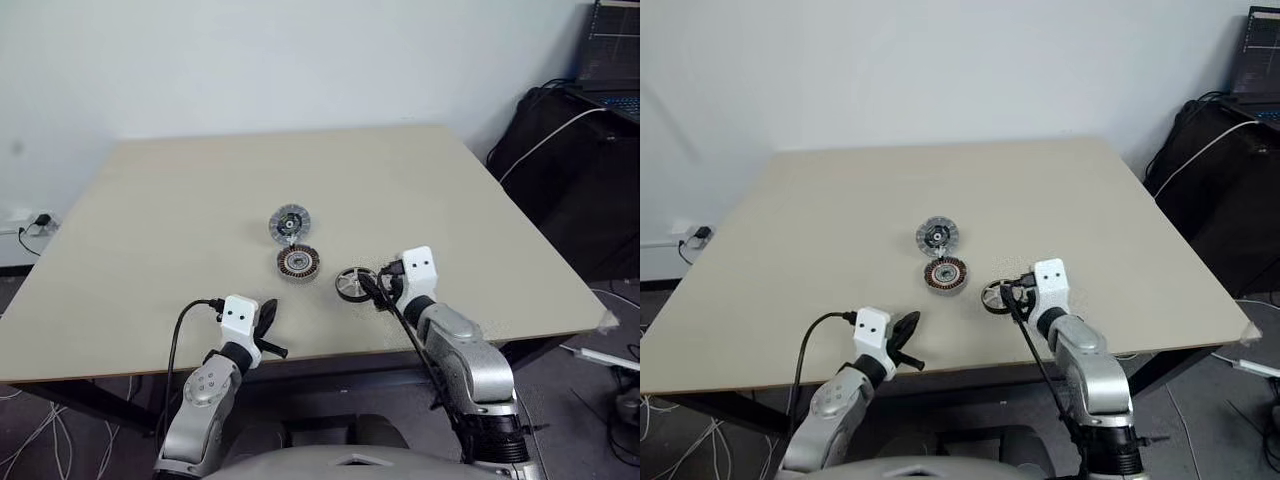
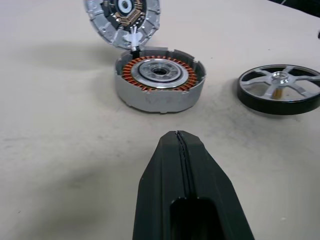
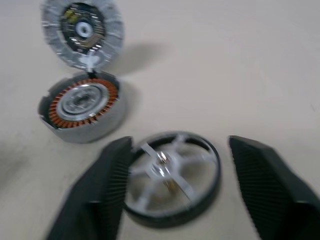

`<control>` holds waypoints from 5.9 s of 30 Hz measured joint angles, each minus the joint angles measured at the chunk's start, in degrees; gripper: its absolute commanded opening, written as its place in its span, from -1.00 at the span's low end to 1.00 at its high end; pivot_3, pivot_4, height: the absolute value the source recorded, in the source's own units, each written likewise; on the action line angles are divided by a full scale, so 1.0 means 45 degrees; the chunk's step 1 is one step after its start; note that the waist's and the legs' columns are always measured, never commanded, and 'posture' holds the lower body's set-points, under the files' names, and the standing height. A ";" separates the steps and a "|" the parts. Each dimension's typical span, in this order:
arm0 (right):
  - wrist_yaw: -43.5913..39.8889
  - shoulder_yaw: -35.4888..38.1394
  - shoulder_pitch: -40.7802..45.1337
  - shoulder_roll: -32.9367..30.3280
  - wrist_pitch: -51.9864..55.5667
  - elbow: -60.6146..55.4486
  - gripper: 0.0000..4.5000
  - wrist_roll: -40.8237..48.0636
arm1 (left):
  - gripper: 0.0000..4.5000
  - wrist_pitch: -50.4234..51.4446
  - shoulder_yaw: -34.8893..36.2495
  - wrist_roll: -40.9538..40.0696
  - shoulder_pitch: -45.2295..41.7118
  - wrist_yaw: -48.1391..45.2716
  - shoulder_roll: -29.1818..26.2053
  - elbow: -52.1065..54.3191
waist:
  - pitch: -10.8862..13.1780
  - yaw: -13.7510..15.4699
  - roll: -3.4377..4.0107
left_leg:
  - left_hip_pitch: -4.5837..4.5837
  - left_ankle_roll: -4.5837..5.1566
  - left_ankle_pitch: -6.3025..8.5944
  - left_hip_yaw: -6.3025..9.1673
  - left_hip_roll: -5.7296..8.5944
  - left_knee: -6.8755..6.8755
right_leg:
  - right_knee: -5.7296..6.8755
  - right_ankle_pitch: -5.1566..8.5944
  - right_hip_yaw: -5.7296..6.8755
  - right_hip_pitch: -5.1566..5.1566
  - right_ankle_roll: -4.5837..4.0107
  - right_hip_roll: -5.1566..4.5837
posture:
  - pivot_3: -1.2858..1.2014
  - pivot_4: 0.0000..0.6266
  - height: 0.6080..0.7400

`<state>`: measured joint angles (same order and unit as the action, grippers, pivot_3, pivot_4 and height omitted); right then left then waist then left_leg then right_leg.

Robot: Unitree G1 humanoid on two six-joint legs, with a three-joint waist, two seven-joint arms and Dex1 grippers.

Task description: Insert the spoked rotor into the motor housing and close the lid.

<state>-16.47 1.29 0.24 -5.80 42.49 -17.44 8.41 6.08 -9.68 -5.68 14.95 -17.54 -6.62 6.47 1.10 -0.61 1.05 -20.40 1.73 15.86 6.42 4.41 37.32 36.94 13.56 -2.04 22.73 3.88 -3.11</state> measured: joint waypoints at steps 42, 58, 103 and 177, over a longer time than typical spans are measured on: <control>0.4144 0.5422 0.1758 0.2360 0.5030 0.3279 -0.12 0.8077 | -1.00 0.0219 0.0018 0.0002 0.0018 -0.0002 -0.0046 0.0001 | 0.0039 -0.0009 0.0008 | -0.0019 0.0018 -0.0003 -0.0001 0.0008 -0.0004 | -0.0012 -0.0003 0.0004 0.0009 0.0002 -0.0018 | 0.03 -1.00 1.00; 0.5507 0.5878 0.1695 0.2431 0.5011 0.3396 -0.82 1.0423 | -1.00 0.0230 0.0019 0.0004 0.0019 -0.0002 -0.0065 0.0002 | 0.0057 -0.0012 0.0031 | -0.0025 0.0024 0.0000 -0.0001 0.0008 -0.0007 | -0.0017 -0.0002 0.0002 0.0012 0.0002 -0.0020 | 0.03 -1.00 1.00; 0.4860 0.3372 0.6130 0.3300 0.1201 1.0415 -0.82 1.0723 | -1.00 0.0241 0.0138 0.0002 0.0884 0.0522 -0.0060 0.0647 | 0.0093 -0.0228 0.0074 | -0.0044 0.0053 -0.0001 -0.0016 0.0016 -0.0017 | -0.0013 -0.0043 -0.0026 0.0043 -0.0067 0.0047 | 0.03 -1.00 1.00; 0.0940 -0.4443 0.8426 0.2432 -0.6278 1.3870 -0.99 -0.2193 | -1.00 0.0197 0.0022 0.0019 0.0630 0.0586 0.0074 0.0661 | 0.0035 -0.0231 0.0088 | -0.0024 0.0000 -0.0036 0.0005 0.0017 -0.0033 | 0.0004 -0.0065 -0.0032 0.0050 -0.0088 0.0074 | 0.03 -1.00 1.00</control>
<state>-12.24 -18.70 38.16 5.14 14.24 44.97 -1.46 6.96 -9.58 -5.59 17.79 -14.90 -6.29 9.45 1.25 -1.65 1.45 -20.50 1.73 15.70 6.44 4.49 37.17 36.96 13.27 -2.19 22.95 3.48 -2.78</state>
